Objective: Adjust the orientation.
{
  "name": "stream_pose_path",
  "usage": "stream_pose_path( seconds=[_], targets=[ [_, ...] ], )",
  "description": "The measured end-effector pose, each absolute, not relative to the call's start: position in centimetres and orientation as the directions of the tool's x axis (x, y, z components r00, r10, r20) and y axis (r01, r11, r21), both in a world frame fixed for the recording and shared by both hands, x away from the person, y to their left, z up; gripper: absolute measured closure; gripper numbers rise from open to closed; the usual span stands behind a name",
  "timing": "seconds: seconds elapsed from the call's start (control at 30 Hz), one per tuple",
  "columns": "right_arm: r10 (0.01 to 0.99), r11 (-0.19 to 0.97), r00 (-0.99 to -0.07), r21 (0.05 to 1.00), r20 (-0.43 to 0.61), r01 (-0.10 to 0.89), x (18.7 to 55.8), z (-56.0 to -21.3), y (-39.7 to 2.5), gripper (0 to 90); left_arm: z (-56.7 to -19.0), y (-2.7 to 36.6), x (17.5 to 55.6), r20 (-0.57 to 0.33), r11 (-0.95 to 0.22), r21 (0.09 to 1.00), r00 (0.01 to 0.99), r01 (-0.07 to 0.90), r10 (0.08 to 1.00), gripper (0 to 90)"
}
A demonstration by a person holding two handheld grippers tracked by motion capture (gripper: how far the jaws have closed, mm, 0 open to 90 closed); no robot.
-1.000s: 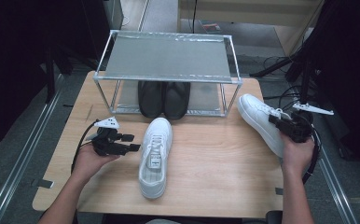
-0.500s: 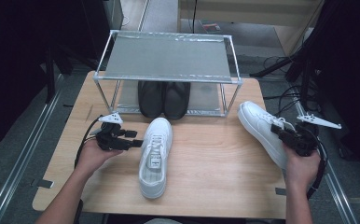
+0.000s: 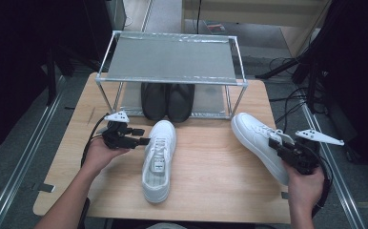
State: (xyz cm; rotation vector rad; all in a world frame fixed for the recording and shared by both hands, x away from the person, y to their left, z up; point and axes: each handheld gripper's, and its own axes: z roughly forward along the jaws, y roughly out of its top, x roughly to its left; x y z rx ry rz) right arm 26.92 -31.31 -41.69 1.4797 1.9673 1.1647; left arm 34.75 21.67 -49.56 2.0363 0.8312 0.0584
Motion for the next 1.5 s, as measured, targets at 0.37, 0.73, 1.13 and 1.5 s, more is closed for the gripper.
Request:
stream_pose_path(
  seconds=[0.37, 0.73, 1.13, 1.5],
  targets=[
    [0.879, 0.152, -0.453, 0.815, 0.147, 0.559, 26.5, -41.6, -27.4, 80.8, -49.5, 21.6, 34.7, -0.267, -0.351, 0.775, 0.775, 0.526, 0.573, 45.4],
    [0.844, 0.208, -0.519, 0.808, 0.137, 0.551, 26.8, -42.2, -24.2, 80.8, -49.7, 21.7, 34.9, -0.274, -0.347, 0.77, 0.769, 0.535, 0.578, 45.5],
    [0.815, 0.285, -0.567, 0.771, 0.118, 0.569, 28.3, -44.8, -20.8, 80.8, -49.6, 21.7, 34.9, -0.273, -0.351, 0.771, 0.774, 0.531, 0.572, 45.6],
    [0.769, 0.344, -0.616, 0.703, 0.17, 0.623, 28.2, -47.2, -18.6, 81.4, -49.7, 21.7, 34.9, -0.272, -0.356, 0.764, 0.77, 0.537, 0.577, 45.6]
  ],
)
